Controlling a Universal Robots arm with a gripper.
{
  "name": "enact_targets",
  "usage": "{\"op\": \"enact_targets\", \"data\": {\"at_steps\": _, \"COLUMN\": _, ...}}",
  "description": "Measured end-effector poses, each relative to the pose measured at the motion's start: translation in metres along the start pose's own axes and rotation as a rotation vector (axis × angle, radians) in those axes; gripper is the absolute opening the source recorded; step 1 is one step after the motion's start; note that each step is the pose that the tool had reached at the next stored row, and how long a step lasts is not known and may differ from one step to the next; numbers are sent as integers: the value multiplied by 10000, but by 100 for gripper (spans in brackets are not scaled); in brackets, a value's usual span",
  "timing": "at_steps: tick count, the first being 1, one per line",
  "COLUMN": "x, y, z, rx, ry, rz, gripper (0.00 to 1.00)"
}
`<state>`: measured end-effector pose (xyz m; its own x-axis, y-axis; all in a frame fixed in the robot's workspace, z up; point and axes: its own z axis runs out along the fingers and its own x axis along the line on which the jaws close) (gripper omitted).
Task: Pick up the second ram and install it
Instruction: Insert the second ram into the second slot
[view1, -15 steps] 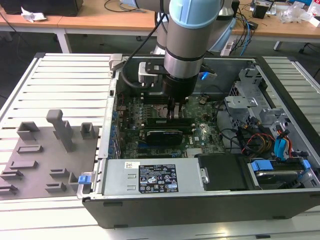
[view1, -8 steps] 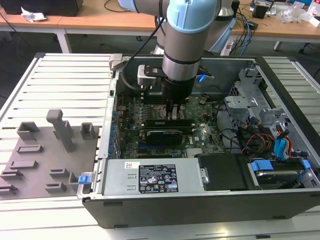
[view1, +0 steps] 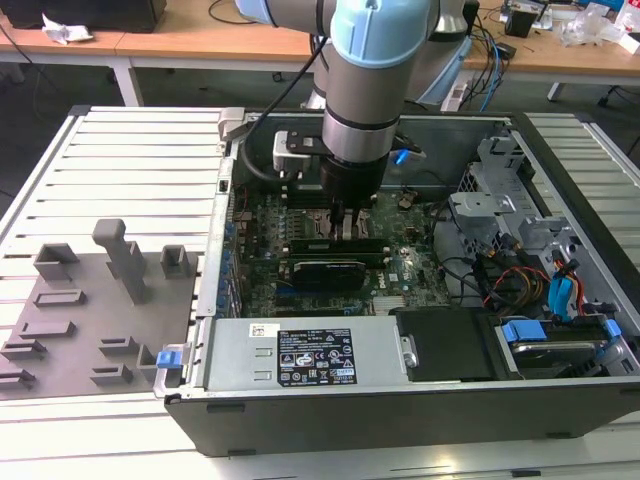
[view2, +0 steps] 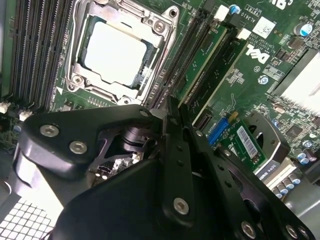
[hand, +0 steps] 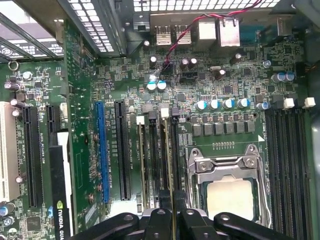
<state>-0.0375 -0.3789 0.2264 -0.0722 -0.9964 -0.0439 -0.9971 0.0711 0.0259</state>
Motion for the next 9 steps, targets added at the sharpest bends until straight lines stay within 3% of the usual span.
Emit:
{"op": "enact_targets", "data": {"at_steps": 7, "x": 2, "y": 3, "z": 25, "rx": 0, "ry": 1, "rz": 0, "gripper": 13}}
{"op": "enact_targets", "data": {"at_steps": 9, "x": 2, "y": 3, "z": 26, "rx": 0, "ry": 0, "rz": 1, "gripper": 21}}
